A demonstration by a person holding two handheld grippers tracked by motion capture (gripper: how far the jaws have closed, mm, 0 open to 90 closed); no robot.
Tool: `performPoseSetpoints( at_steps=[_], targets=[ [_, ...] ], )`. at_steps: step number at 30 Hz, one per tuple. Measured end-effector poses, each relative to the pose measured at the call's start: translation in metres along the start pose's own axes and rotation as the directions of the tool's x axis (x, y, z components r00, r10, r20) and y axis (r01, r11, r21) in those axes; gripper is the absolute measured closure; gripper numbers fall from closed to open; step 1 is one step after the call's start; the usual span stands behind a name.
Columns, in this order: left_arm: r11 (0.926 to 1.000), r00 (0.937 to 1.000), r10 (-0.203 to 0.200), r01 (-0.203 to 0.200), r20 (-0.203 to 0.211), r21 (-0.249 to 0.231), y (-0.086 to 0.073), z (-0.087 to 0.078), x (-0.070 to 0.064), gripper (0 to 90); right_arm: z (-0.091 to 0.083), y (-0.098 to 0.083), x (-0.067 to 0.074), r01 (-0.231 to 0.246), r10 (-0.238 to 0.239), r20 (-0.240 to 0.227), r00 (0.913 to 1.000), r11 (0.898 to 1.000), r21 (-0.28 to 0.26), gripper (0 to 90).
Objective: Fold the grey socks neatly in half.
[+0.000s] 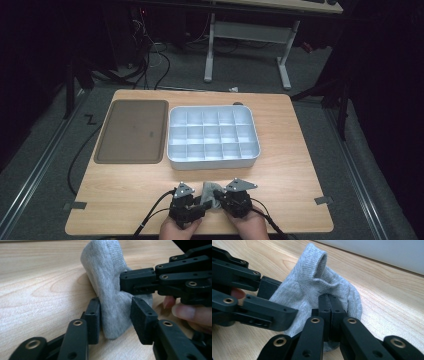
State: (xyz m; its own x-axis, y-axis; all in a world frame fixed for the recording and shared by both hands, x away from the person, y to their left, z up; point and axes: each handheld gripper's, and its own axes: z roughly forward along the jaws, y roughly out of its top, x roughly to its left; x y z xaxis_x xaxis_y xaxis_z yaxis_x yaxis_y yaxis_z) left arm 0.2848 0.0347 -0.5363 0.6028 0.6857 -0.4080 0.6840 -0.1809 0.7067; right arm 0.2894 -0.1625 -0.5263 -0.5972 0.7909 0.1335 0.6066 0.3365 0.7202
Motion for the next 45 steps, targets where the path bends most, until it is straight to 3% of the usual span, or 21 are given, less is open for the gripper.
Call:
performPoseSetpoints(
  at_steps=[4, 6, 8, 12, 17, 20, 22, 27, 30, 35, 45],
  targets=[
    [0.9998, 0.9990, 0.022, -0.022, -0.038, 0.004, 0.003, 0.002, -0.002, 72.9, 0.000, -0.001, 0.000, 0.005, -0.005, 0.000, 1.0000, 1.000, -0.008, 90.0],
    [0.9985, 0.9968, 0.054, -0.054, -0.059, 0.006, 0.006, 0.002, -0.002, 78.6, -0.001, -0.002, 0.001, 0.007, -0.007, 0.002, 1.0000, 1.000, -0.007, 90.0],
    [0.9977, 0.9960, 0.067, -0.066, -0.059, 0.015, 0.008, 0.003, 0.000, 81.3, -0.003, -0.004, 0.002, 0.010, -0.010, -0.002, 0.9999, 1.000, -0.007, 90.0],
    [0.9954, 0.9942, 0.091, -0.089, -0.058, 0.033, 0.012, 0.004, 0.002, 81.9, -0.007, -0.004, 0.002, 0.014, -0.014, -0.025, 0.9996, 1.000, -0.006, 88.9],
    [0.9935, 0.9930, 0.102, -0.099, -0.060, 0.057, 0.016, 0.005, 0.005, 82.0, -0.024, -0.005, -0.012, -0.033, 0.034, 0.007, 0.9994, 0.997, -0.073, 82.3],
    [0.9904, 0.9891, 0.126, -0.121, -0.075, 0.066, 0.018, 0.005, 0.003, 81.9, -0.022, -0.007, -0.018, -0.040, 0.041, 0.018, 0.9990, 0.998, -0.052, 77.7],
    [0.9887, 0.9867, 0.138, -0.132, -0.086, 0.071, 0.019, 0.005, 0.002, 81.8, -0.019, -0.009, -0.021, -0.059, 0.059, 0.000, 0.9983, 0.998, -0.025, 74.6],
    [0.9832, 0.9789, 0.176, -0.170, -0.104, 0.067, 0.020, 0.004, -0.004, 80.1, -0.015, -0.014, -0.018, -0.049, 0.049, 0.002, 0.9988, 0.999, -0.022, 81.4],
    [0.9817, 0.9773, 0.188, -0.184, -0.098, 0.049, 0.020, 0.001, -0.008, 75.4, -0.014, -0.013, -0.015, -0.043, 0.043, 0.020, 0.9989, 0.999, -0.017, 82.7],
    [0.9839, 0.9825, 0.179, -0.178, -0.052, 0.013, 0.020, -0.006, -0.013, 66.3, -0.012, -0.011, -0.014, -0.028, 0.028, 0.030, 0.9991, 1.000, -0.011, 83.3],
    [0.9760, 0.9778, 0.209, -0.209, -0.018, -0.059, 0.020, -0.014, -0.022, 74.5, -0.011, -0.012, -0.014, -0.026, 0.026, 0.036, 0.9990, 1.000, -0.009, 83.8]
  ],
)
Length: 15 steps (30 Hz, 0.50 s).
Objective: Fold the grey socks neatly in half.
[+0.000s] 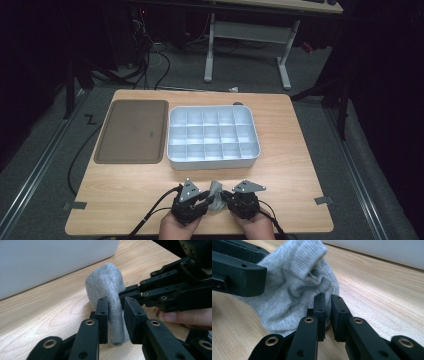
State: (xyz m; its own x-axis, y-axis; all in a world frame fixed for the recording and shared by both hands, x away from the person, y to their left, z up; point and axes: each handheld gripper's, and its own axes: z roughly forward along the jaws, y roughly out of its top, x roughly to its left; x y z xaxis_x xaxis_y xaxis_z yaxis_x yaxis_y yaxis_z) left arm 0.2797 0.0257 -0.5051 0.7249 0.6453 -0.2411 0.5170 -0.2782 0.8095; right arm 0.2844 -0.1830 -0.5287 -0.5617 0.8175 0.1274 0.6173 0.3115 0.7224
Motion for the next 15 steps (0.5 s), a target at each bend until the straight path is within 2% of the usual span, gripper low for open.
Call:
performPoseSetpoints(
  at_steps=[4, 10, 15],
  targets=[
    [0.9995, 0.9996, 0.026, -0.026, 0.011, 0.019, 0.002, 0.008, -0.003, 79.3, 0.000, 0.000, 0.000, 0.001, -0.001, 0.002, 1.0000, 1.000, 0.001, 83.9],
    [0.9964, 0.9978, 0.066, -0.067, 0.007, 0.052, 0.004, 0.019, -0.010, 80.4, 0.000, 0.000, -0.001, -0.007, 0.007, -0.006, 1.0000, 1.000, 0.001, 83.9],
    [0.9945, 0.9968, 0.079, -0.079, 0.000, 0.069, 0.002, 0.023, -0.012, 80.9, 0.000, 0.000, -0.002, -0.012, 0.012, -0.014, 0.9998, 1.000, -0.001, 83.9]
  ],
)
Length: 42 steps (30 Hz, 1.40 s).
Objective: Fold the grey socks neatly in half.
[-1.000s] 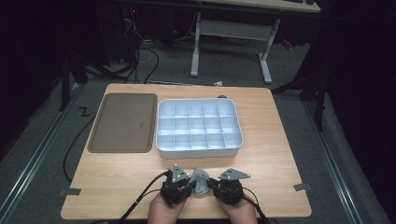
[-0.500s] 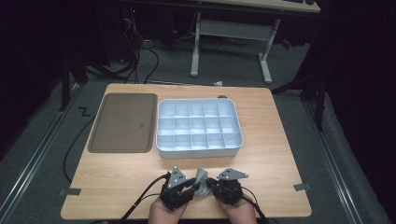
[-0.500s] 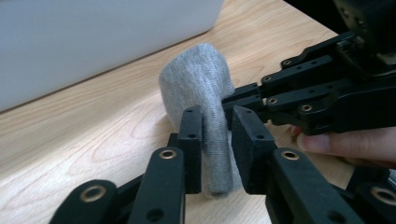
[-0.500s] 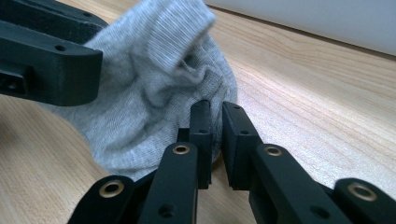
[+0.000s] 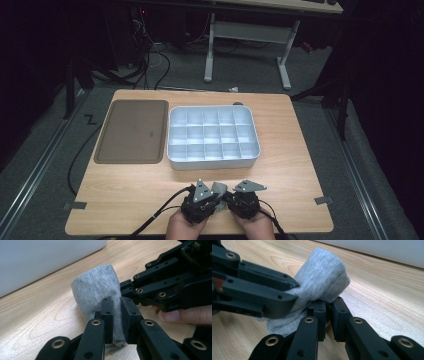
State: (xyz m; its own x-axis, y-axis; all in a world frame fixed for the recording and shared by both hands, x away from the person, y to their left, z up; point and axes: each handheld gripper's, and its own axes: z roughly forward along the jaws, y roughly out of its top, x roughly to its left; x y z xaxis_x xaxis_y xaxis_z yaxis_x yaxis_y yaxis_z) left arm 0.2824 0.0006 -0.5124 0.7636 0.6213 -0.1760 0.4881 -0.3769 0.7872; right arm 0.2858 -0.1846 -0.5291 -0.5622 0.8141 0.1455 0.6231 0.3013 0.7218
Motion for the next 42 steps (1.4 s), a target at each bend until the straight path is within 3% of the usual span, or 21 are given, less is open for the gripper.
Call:
performPoseSetpoints(
  at_steps=[10, 18, 25, 31, 34, 39, 42],
  targets=[
    [0.9995, 0.9992, 0.022, -0.021, -0.034, 0.025, 0.000, 0.004, -0.002, 82.4, -0.006, 0.000, -0.004, -0.002, 0.002, -0.005, 1.0000, 1.000, -0.002, 80.1],
    [0.9956, 0.9949, 0.085, -0.083, -0.054, 0.044, 0.002, 0.008, -0.011, 82.4, -0.021, -0.007, -0.010, -0.009, 0.010, 0.002, 1.0000, 1.000, -0.020, 76.5],
    [0.9923, 0.9912, 0.116, -0.113, -0.063, 0.050, 0.003, 0.010, -0.014, 82.5, -0.044, 0.004, -0.014, -0.030, 0.031, 0.007, 0.9995, 0.993, -0.113, 74.6],
    [0.9902, 0.9889, 0.133, -0.130, -0.066, 0.049, 0.002, 0.010, -0.017, 82.4, -0.030, 0.023, -0.008, -0.021, 0.022, 0.002, 0.9998, 0.993, -0.115, 70.7],
    [0.9902, 0.9891, 0.134, -0.131, -0.061, 0.048, 0.002, 0.010, -0.016, 82.3, -0.019, 0.020, -0.010, -0.034, 0.034, -0.002, 0.9994, 0.997, -0.070, 70.7],
    [0.9907, 0.9902, 0.132, -0.130, -0.045, 0.038, 0.001, 0.009, -0.015, 80.4, -0.017, 0.013, -0.013, -0.041, 0.041, 0.001, 0.9992, 0.998, -0.056, 73.4],
    [0.9926, 0.9927, 0.119, -0.119, -0.014, 0.024, 0.001, 0.008, -0.015, 71.1, -0.017, 0.012, -0.012, -0.030, 0.031, 0.017, 0.9994, 0.998, -0.052, 74.0]
  ],
)
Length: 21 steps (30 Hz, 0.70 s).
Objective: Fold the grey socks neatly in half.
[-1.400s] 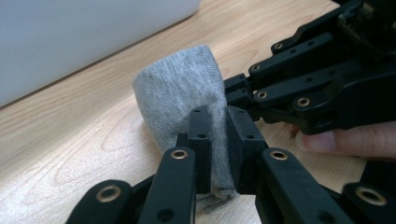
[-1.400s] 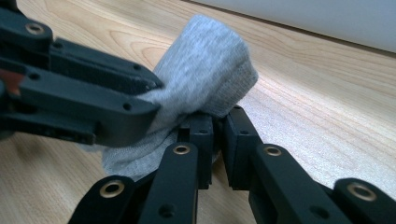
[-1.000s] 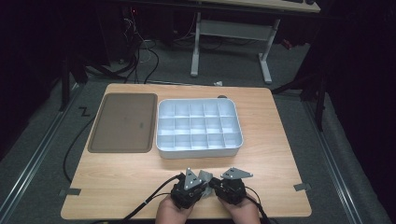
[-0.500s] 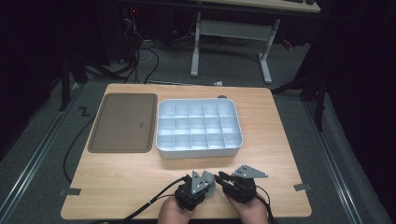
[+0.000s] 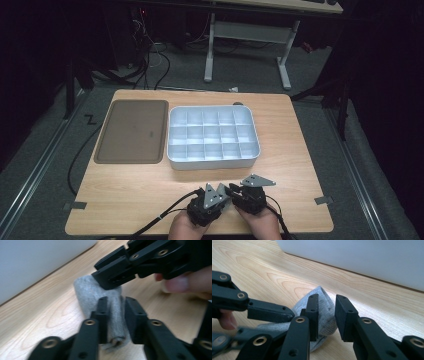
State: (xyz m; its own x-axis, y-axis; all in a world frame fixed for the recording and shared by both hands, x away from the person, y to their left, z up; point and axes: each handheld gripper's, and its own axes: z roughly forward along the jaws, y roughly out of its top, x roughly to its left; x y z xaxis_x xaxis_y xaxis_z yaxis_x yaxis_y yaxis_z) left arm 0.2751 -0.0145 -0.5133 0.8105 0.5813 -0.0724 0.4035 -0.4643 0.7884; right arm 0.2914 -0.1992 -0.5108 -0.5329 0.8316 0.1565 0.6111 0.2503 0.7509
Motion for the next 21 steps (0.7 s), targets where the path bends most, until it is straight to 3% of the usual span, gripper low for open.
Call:
performPoseSetpoints(
  at_steps=[3, 5, 7, 11, 15, 18, 21],
  targets=[
    [0.9986, 0.9978, -0.047, 0.048, 0.048, -0.021, -0.001, -0.006, 0.002, 64.5, 0.000, 0.000, -0.001, 0.011, -0.011, 0.003, 0.9999, 1.000, -0.003, 74.3],
    [0.9933, 0.9895, -0.102, 0.107, 0.103, -0.044, -0.004, -0.014, 0.007, 62.5, 0.000, 0.000, -0.001, 0.016, -0.016, 0.008, 0.9998, 1.000, -0.004, 74.5],
    [0.9886, 0.9848, -0.124, 0.133, 0.121, -0.071, -0.006, -0.024, 0.010, 62.5, 0.000, -0.001, 0.000, 0.023, -0.023, 0.014, 0.9996, 1.000, -0.007, 74.6],
    [0.9794, 0.9857, -0.142, 0.153, 0.090, -0.132, -0.009, -0.037, 0.018, 66.7, -0.001, -0.003, 0.000, 0.026, -0.026, 0.014, 0.9996, 1.000, -0.013, 74.9],
    [0.9800, 0.9833, -0.169, 0.175, 0.066, -0.094, -0.008, -0.023, 0.026, 65.2, -0.001, -0.003, 0.001, 0.027, -0.027, 0.016, 0.9995, 1.000, -0.014, 75.2],
    [0.9782, 0.9778, -0.193, 0.198, 0.081, -0.061, -0.009, -0.011, 0.025, 55.9, -0.001, -0.003, 0.000, 0.031, -0.031, 0.016, 0.9994, 0.999, -0.014, 75.2],
    [0.9786, 0.9777, -0.199, 0.202, 0.068, -0.041, -0.010, -0.004, 0.024, 50.2, -0.001, -0.004, 0.000, 0.033, -0.033, 0.015, 0.9993, 0.999, -0.013, 75.2]
  ],
)
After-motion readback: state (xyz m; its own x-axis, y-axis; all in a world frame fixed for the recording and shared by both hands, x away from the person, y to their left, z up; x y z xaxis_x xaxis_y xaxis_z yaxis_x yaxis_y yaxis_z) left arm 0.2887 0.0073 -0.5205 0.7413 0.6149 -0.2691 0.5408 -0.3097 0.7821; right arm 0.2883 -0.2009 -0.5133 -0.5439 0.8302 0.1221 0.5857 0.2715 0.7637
